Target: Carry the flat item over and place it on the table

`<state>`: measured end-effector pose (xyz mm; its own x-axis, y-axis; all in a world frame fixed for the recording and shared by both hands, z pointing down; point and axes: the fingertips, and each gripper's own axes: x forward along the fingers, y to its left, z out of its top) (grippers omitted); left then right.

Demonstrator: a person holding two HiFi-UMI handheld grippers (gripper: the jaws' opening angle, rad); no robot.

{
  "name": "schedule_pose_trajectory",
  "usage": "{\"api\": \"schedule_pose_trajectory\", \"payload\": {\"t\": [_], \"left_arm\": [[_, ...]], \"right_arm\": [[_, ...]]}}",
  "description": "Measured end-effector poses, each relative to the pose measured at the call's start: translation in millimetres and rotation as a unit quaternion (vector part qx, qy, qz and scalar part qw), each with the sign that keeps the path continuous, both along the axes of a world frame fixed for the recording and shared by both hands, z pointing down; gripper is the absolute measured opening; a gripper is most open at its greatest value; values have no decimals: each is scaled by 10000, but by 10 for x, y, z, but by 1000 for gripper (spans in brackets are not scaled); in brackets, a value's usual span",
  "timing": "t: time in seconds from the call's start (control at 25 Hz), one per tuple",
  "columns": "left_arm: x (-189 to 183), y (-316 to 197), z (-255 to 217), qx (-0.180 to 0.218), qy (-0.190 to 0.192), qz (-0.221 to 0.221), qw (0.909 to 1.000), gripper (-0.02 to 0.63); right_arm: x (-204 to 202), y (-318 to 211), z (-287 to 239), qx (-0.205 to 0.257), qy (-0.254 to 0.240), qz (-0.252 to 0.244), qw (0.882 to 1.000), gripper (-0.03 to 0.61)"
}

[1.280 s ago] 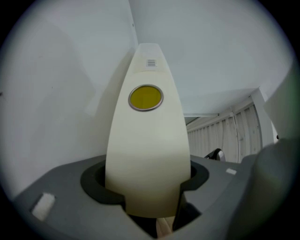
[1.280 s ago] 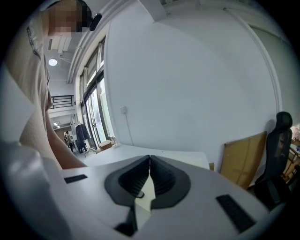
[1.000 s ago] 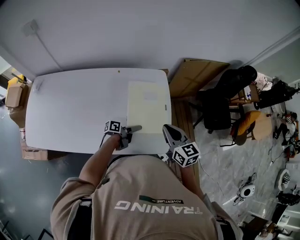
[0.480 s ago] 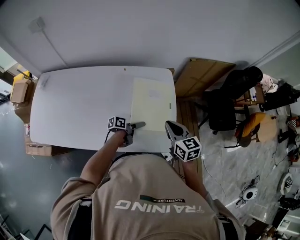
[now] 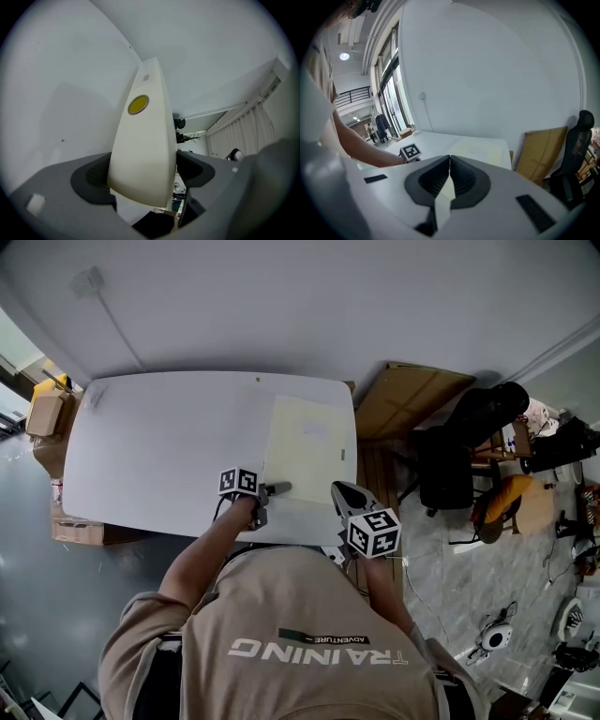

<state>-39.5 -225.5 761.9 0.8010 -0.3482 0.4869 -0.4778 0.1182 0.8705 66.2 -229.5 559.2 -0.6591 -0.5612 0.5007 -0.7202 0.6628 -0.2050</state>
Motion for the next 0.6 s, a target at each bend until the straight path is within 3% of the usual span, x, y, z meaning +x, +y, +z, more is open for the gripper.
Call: {"api": "schedule_pose_trajectory", "payload": {"t": [0.12,0.28,0.44,0.6], "left_arm": [[-72,-37,-39,197,-513,6,9985,408],[-230,-90,-43,525,-1467,174,9876,425],[-225,-96,-62,682,-1695,496,9819,425],[-265,-88,-66,733,-1938,540,9768,425]], "right_arm": [[-16,33,2,-16,-22,-39,10000,8],[-55,66,28,-48,-47,-108,9999,8],[-96,74,46,-66,-64,-132,9999,8],[-142,83,64,-128,-12,-200,9997,8]]}}
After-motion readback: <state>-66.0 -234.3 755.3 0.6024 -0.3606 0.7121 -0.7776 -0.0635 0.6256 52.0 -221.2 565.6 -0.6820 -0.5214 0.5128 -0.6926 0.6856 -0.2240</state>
